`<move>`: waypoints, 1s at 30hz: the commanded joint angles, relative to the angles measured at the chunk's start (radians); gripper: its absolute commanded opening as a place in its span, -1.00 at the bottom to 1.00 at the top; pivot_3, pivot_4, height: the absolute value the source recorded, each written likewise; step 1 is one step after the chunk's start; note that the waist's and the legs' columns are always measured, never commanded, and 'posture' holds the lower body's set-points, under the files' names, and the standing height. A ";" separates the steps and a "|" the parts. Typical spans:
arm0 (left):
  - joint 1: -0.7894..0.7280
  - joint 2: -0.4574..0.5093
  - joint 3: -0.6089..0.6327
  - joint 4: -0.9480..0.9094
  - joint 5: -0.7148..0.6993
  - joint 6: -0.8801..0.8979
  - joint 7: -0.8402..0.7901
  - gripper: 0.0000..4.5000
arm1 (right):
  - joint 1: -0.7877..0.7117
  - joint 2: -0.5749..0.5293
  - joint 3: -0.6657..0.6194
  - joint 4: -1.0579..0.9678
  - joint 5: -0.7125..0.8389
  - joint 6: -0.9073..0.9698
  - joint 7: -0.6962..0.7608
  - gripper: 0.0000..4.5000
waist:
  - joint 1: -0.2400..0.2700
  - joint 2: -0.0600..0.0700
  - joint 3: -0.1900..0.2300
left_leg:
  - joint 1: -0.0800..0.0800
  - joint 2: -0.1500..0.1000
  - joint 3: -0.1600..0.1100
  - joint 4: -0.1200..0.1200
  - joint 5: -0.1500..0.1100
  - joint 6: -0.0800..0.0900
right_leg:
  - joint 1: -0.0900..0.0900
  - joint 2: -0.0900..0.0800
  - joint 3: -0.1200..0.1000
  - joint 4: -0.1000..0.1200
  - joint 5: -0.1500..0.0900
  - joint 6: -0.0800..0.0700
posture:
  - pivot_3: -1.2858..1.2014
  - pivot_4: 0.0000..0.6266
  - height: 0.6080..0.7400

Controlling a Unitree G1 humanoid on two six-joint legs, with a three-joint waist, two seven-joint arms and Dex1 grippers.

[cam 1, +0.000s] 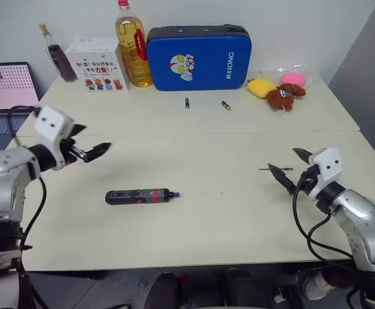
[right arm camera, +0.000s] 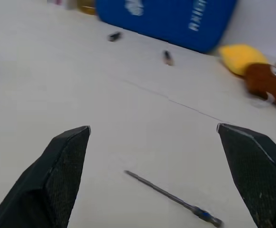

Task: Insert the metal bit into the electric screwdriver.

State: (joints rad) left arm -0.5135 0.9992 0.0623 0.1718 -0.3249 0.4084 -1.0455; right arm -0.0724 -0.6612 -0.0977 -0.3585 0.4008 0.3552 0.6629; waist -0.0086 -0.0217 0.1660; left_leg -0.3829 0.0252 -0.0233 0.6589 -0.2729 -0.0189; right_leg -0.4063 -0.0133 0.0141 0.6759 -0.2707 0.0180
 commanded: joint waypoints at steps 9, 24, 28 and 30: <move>-0.285 -0.019 -0.452 -0.090 0.292 -0.178 -0.431 1.00 | 0.004 -0.041 0.153 -0.170 0.072 0.036 0.196 1.00 | 0.000 -0.006 0.007 | -0.001 0.004 -0.002 0.001 0.000 0.001 | -0.001 0.007 0.001 0.001 -0.003 -0.003 | 0.03 -0.52 1.00; -0.306 -0.127 -0.600 -0.148 0.545 -0.031 -0.429 1.00 | 0.018 0.043 0.169 -0.210 0.072 0.075 0.115 1.00 | 0.000 -0.007 0.009 | -0.003 0.004 -0.003 0.003 0.000 0.001 | -0.003 0.007 0.001 0.003 -0.003 -0.002 | 0.03 -0.52 1.00; -0.302 -0.163 -0.613 -0.137 0.563 0.000 -0.429 1.00 | 0.030 0.073 0.162 -0.232 0.091 0.100 0.082 1.00 | 0.001 -0.007 0.009 | -0.003 0.004 -0.003 0.003 0.000 0.001 | -0.003 0.007 0.001 0.003 -0.003 -0.003 | 0.03 -0.52 1.00; -0.298 -0.181 -0.620 -0.127 0.575 0.003 -0.424 1.00 | 0.031 0.078 0.165 -0.239 0.092 0.107 0.075 1.00 | 0.001 -0.007 0.009 | -0.003 0.004 -0.003 0.003 0.000 0.001 | -0.003 0.007 0.001 0.003 -0.003 -0.003 | 0.03 -0.52 1.00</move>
State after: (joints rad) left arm -0.7993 0.8279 -0.5519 0.0462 0.2363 0.4055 -1.4734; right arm -0.0456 -0.5851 0.0812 -0.5500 0.4729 0.4554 0.7496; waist -0.0074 -0.0290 0.1752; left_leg -0.3856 0.0295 -0.0262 0.6620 -0.2734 -0.0180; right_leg -0.4088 -0.0064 0.0151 0.6790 -0.2733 0.0152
